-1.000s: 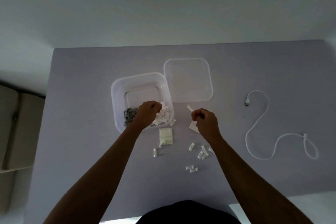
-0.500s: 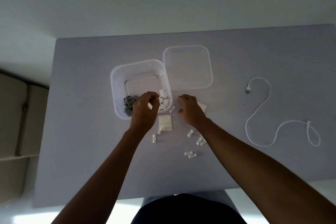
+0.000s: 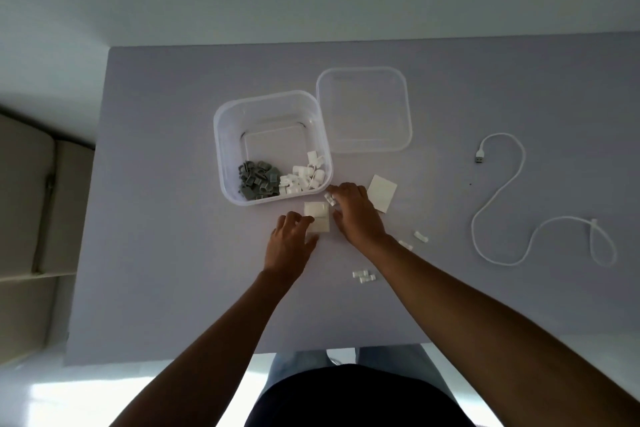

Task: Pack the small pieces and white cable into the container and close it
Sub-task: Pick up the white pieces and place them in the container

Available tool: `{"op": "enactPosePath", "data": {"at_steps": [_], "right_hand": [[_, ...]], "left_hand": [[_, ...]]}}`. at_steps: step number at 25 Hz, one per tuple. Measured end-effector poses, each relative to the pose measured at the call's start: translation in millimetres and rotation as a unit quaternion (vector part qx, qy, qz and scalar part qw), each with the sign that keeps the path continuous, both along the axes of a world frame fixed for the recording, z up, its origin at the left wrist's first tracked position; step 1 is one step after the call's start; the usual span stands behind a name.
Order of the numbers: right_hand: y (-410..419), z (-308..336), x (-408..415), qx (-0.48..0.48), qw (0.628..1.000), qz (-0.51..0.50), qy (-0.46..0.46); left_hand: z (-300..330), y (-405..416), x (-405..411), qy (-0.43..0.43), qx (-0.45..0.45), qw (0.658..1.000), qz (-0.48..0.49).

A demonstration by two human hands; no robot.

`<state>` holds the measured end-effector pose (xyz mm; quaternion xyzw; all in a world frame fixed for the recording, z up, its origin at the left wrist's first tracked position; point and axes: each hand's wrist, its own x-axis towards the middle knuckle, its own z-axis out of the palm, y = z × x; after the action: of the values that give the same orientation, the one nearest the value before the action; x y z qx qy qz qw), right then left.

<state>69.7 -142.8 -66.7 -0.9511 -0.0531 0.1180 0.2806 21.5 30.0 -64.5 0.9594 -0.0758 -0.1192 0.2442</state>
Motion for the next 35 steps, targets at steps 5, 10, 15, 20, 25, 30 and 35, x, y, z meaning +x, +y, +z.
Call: {"op": "enactPosePath", "data": {"at_steps": [5,10,15,20,25,30,35], "right_hand": [[6,-6,0,-0.023,1.000,0.014,0.006],[0,-9,-6,-0.031,1.000,-0.001,-0.002],[0,-7,-17,-0.011,0.998,-0.052,0.027],[3,6,-24,0.181,0.943,-0.254,0.118],[-9,35,-47,0.630,0.608,-0.413,0.252],[-31,43,-76,0.683,0.543,-0.433,0.226],[-56,32,-95,0.515,0.623,-0.563,0.170]], "left_hand": [[-4,2,6,-0.003,-0.022,1.000,0.018],[18,1,16,0.191,-0.231,0.929,0.217],[45,15,19,0.415,-0.514,0.680,0.318],[47,23,20,0.425,-0.484,0.690,0.331],[25,21,9,0.214,-0.038,0.957,0.191],[12,13,0,0.164,0.010,0.978,0.126],[12,6,-3,0.188,0.022,0.973,0.132]]}}
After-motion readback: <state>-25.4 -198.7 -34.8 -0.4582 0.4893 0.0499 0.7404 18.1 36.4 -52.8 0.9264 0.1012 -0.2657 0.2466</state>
